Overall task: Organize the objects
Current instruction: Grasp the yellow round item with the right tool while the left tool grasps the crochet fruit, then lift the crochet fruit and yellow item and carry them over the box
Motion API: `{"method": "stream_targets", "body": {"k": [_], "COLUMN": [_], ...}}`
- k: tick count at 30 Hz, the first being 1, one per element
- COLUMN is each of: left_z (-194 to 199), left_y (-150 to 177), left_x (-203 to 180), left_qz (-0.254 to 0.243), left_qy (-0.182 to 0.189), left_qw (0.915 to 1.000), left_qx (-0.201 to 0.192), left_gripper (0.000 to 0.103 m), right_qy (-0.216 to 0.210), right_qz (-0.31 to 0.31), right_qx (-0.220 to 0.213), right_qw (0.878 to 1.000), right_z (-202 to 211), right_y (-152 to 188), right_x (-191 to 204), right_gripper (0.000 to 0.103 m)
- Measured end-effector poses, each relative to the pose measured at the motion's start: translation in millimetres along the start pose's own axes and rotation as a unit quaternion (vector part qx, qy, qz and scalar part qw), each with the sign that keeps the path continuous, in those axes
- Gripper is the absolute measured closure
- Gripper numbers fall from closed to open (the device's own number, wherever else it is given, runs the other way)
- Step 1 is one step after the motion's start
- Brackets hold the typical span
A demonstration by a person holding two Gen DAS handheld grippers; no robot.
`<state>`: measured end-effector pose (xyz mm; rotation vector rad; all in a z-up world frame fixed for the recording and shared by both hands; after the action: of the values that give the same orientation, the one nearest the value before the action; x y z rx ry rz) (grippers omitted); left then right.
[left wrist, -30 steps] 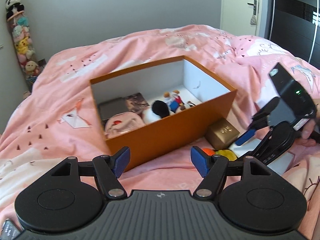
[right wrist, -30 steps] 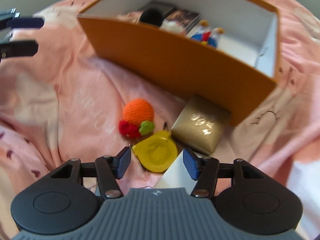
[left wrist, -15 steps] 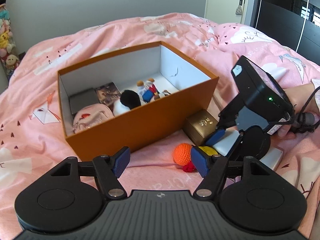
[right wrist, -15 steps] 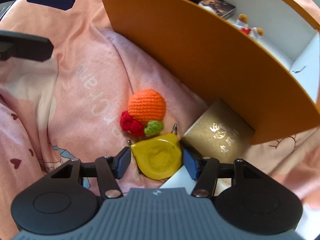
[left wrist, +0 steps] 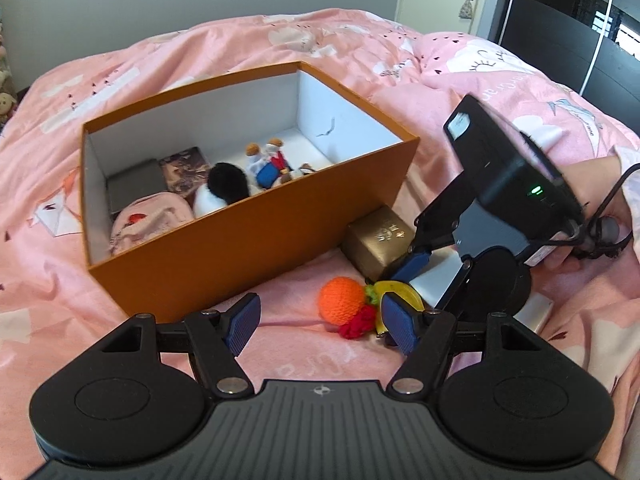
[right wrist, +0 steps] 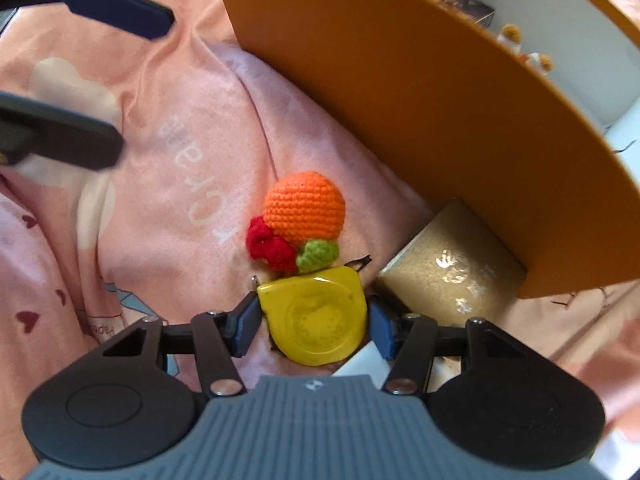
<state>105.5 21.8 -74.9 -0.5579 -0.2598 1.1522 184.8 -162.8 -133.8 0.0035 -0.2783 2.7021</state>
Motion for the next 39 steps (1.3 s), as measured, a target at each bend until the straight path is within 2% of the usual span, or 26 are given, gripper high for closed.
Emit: {"method": "stream_targets", "body": {"k": [5, 11, 14, 17, 21, 25, 26, 31, 35, 39], "left_z": [-18.1, -48.0, -63.3, -78.4, -92.9, -100.6, -100.9, -96.0, -80.6, -54.7], "left_y": [-10.9, -17.5, -18.1, -16.9, -11.9, -8.8, -8.5, -7.1, -8.4, -12.9], "left_x": [-6.3, -14.4, -18.5, -23.8, -34.5, -40.9, -41.0, -35.8, -27.8, -17.5], "left_qz": [-0.009, -0.028, -0.040, -0.059, -0.093, -0.114, -0.114, -0.095, -0.064, -0.016], "left_qy": [0.037, 0.037, 0.026, 0.006, -0.023, -0.047, -0.045, -0.039, -0.039, -0.015], "left_qw": [0.9990, 0.9980, 0.9975, 0.9960, 0.9917, 0.9885, 0.9887, 0.9921, 0.9960, 0.9996], "left_qx": [0.022, 0.042, 0.052, 0.066, 0.085, 0.088, 0.086, 0.072, 0.049, 0.019], "left_gripper": [0.025, 0.026, 0.026, 0.026, 0.032, 0.042, 0.046, 0.047, 0.048, 0.048], "right_qy": [-0.004, 0.028, 0.038, 0.044, 0.034, 0.026, 0.026, 0.022, 0.013, 0.013], "right_qz": [-0.012, -0.040, -0.082, -0.115, -0.148, -0.167, -0.170, -0.180, -0.182, -0.181], "right_qx": [-0.025, -0.063, -0.083, -0.096, -0.107, -0.113, -0.114, -0.115, -0.120, -0.128], "right_qw": [1.000, 0.997, 0.992, 0.988, 0.983, 0.979, 0.979, 0.977, 0.976, 0.975], "right_z": [34.0, 74.0, 87.7, 83.4, 79.7, 72.3, 71.3, 68.9, 70.8, 78.9], "right_y": [9.4, 28.8, 36.9, 37.1, 48.5, 47.9, 48.3, 50.3, 51.2, 52.3], "right_x": [-3.6, -16.8, -31.6, -39.0, -42.5, -50.3, -51.8, -57.1, -57.7, -56.0], "right_gripper": [0.044, 0.044, 0.044, 0.044, 0.044, 0.044, 0.044, 0.044, 0.044, 0.044]}}
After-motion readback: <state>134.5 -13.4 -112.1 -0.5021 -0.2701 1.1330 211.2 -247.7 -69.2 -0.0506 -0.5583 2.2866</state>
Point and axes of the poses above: each gripper's, at about its wrist camera, not at the fingertips, and z roughly against the way its jaws point, x to its left, y to its underside, the point moved 1 cm from there along -z, roughly the way its jaws point, and after that the axes turned 7 degrees about x, right-handed, at the moved point
